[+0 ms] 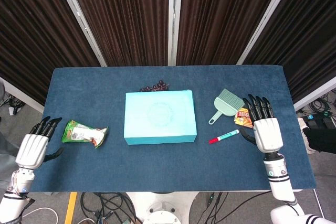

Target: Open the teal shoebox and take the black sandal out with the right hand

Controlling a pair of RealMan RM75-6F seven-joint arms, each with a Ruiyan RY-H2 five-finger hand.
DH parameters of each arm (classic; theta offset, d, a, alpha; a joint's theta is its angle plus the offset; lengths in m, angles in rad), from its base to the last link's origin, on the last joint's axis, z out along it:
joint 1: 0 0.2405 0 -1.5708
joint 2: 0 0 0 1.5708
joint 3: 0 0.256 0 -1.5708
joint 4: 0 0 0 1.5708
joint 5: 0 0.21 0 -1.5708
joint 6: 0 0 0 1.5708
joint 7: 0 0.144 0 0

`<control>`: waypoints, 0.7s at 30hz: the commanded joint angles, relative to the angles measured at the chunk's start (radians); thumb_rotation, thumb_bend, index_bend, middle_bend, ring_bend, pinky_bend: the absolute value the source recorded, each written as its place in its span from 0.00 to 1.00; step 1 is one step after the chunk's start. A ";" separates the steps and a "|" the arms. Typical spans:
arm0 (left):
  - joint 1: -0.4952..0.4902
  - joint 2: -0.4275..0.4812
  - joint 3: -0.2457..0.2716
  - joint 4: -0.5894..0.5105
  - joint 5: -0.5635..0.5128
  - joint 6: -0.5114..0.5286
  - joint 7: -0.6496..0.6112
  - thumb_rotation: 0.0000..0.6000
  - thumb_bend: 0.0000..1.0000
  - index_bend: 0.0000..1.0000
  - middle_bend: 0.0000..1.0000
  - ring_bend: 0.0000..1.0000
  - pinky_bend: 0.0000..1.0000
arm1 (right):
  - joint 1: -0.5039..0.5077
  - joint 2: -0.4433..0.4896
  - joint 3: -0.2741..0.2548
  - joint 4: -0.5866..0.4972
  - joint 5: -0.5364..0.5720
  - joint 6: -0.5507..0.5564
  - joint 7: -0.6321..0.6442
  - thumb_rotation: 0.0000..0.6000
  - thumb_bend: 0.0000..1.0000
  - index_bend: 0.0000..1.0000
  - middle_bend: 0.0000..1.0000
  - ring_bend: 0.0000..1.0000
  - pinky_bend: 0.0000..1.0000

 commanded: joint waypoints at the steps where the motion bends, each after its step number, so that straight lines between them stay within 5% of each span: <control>1: 0.003 -0.003 -0.001 0.004 -0.001 0.007 0.001 1.00 0.18 0.09 0.15 0.07 0.24 | -0.009 -0.005 -0.019 0.023 0.016 -0.028 0.002 1.00 0.12 0.00 0.01 0.00 0.00; 21: 0.001 0.008 -0.005 -0.021 0.008 0.016 0.018 1.00 0.18 0.09 0.15 0.07 0.24 | -0.054 0.039 -0.049 -0.012 0.064 -0.079 -0.064 1.00 0.14 0.00 0.01 0.00 0.00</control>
